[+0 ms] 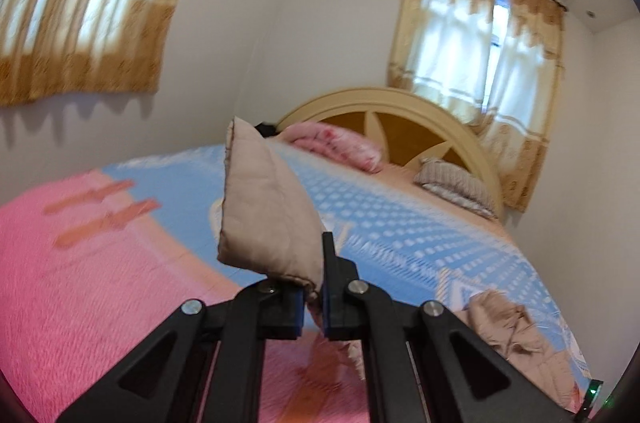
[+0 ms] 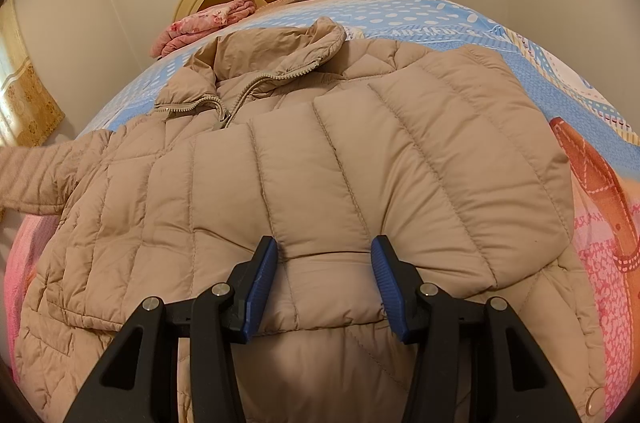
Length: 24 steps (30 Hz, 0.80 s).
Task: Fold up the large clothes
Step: 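Grasp the other sleeve's cuff with the left gripper, then lift the sleeve and fold it across the jacket body with the left gripper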
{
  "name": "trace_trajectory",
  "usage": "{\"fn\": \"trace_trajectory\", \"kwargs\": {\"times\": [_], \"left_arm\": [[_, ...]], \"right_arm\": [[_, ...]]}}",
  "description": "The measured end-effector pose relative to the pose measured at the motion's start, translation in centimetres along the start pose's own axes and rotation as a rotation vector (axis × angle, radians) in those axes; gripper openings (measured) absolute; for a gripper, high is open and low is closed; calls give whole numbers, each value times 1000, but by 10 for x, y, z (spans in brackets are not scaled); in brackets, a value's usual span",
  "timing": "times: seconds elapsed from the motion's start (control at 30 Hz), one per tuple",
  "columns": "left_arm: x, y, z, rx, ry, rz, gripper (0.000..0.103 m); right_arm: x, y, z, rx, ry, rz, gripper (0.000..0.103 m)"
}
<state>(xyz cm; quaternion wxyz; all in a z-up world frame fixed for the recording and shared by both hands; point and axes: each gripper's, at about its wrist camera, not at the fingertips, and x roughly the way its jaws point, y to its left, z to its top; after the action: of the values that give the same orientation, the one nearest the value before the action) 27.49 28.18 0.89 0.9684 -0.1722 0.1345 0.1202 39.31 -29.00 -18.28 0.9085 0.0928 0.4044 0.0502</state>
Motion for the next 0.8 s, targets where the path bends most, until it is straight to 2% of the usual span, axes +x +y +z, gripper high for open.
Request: {"fn": "trace_trajectory", "kwargs": {"times": [0.2,0.33,0.53,0.8], "left_arm": [[-8,-57,4,106,-41,-123,6],[-5,-102,-14,222,-15,-176,6],[16,-170,-74,394,83,-229,6],[34,-255,-148,496,208,-331,5]], "right_arm": [[-1,-1,1,9,-7,13,50],[-2,-2,1,14,-10,22,50],[-2,-6,1,22,-18,35,51],[-3,-10,1,39,-26,55,51]]}}
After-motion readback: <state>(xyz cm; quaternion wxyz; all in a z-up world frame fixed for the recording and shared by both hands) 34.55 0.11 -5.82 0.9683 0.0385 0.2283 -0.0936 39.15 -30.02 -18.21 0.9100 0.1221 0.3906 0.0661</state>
